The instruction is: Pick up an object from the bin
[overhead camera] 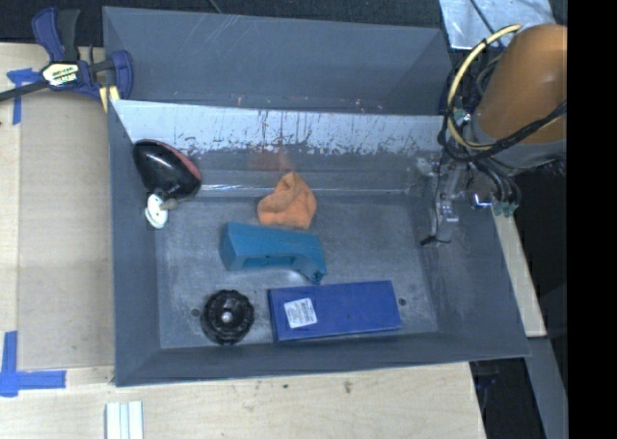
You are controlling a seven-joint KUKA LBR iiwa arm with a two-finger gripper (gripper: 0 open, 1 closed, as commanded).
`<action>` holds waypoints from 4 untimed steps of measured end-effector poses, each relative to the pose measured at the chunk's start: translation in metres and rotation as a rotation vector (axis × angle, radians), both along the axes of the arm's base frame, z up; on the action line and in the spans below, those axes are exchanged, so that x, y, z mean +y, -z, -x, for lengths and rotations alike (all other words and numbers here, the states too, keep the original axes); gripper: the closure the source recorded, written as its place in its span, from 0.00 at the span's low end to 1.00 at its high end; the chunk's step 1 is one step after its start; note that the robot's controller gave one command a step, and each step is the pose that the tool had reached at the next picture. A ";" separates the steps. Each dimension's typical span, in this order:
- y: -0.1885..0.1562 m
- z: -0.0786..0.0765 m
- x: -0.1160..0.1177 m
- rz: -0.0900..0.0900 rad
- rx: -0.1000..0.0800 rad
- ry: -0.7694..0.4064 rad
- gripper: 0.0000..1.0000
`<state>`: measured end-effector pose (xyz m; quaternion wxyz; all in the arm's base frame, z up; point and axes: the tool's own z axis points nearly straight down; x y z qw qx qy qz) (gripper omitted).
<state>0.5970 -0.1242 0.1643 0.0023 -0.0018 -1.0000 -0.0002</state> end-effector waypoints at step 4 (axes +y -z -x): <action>0.002 0.000 0.105 0.001 -0.017 -0.002 0.00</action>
Offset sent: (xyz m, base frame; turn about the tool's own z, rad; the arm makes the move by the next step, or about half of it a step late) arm 0.0133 0.0605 -0.0635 0.0330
